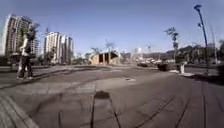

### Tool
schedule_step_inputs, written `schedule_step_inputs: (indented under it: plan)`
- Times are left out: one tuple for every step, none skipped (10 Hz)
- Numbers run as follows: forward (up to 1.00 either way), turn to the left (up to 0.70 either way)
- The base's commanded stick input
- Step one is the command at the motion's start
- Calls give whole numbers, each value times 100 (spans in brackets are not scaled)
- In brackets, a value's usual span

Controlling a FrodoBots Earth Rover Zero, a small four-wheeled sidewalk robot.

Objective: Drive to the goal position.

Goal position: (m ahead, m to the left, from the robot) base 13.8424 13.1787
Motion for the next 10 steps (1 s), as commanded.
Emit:
schedule_step_inputs:
  plan:
    - [85,35]
    - [85,35]
    - [85,35]
    - [85,35]
    - [85,35]
    - [85,35]
    - [85,35]
    - [85,6]
    - [85,1]
    - [85,-15]
